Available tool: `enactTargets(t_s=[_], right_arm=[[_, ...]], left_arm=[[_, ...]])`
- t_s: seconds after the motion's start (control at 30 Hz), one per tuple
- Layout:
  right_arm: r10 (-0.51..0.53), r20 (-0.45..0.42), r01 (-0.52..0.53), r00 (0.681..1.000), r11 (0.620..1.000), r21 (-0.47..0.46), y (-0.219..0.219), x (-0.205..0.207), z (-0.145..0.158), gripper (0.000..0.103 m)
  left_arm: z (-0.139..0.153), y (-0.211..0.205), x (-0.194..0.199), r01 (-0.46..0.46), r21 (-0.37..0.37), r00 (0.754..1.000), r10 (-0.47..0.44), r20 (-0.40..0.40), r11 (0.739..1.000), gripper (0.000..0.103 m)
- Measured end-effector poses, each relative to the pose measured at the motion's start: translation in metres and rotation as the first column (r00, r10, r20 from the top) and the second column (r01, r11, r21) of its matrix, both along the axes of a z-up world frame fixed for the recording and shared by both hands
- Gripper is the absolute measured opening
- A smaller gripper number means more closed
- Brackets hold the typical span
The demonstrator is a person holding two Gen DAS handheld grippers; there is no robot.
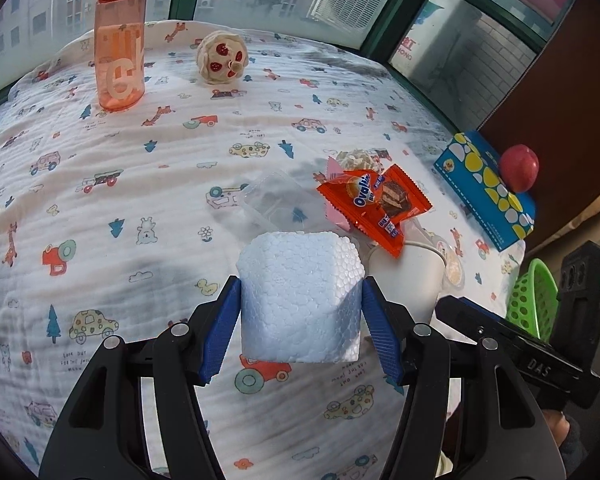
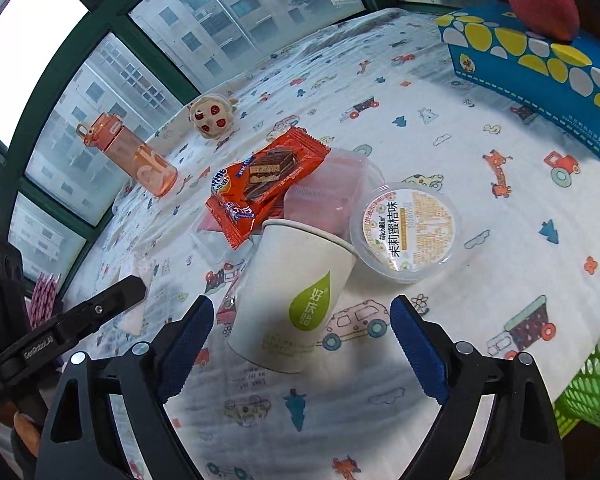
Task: Collect trash
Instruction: 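Grasp the white paper cup with the right tool while the left tool holds the foam block, then lift and turn the paper cup with the right tool toward the wastebasket while the left holds the foam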
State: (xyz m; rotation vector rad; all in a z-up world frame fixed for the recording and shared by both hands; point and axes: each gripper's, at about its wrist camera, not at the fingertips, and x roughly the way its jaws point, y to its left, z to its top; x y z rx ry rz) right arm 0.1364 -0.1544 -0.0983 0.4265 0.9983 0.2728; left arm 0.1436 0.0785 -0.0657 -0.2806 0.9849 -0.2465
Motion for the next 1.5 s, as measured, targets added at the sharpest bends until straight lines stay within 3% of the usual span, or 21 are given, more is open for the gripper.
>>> enactTargets(t_s=[0.23,0.37,0.47,0.7,0.9,1.13,1.5], right_arm=[[-0.02,-0.068,0.022,0.997,0.999,0.027,0.008,0.023,-0.019,0.084],[-0.018,-0.1,0.023,0.995,0.999,0.048,0.009,0.028,-0.026,0.069],[-0.007,-0.106,0.017,0.994,0.996,0.087,0.006,0.024,-0.026,0.06],[0.017,-0.075,-0.01,0.997,0.996,0.092,-0.006,-0.008,-0.01,0.059],[-0.003,0.001,0.003,1.0,0.998,0.062,-0.032,-0.046,0.013,0.059],[-0.077,0.159,0.089,0.984,0.994,-0.068,-0.082,-0.094,0.052,0.059],[-0.06,0.275,0.118,0.96,0.973,-0.2,-0.111,-0.14,0.056,0.059]], left_arm=[[0.001,0.009,-0.001,-0.008,-0.006,1.0,0.008,0.006,1.0,0.06],[0.002,0.009,-0.001,-0.007,-0.005,1.0,0.007,0.007,1.0,0.06],[0.002,0.008,-0.002,-0.007,-0.009,1.0,0.007,0.007,1.0,0.06],[0.008,-0.004,-0.007,0.008,-0.01,1.0,-0.008,0.016,1.0,0.06],[0.017,-0.024,-0.009,0.04,-0.011,0.999,-0.039,0.031,0.999,0.06],[0.031,-0.067,-0.013,0.125,-0.002,0.99,-0.124,0.059,0.992,0.06],[0.032,-0.114,-0.016,0.202,0.011,0.978,-0.202,0.049,0.979,0.06]])
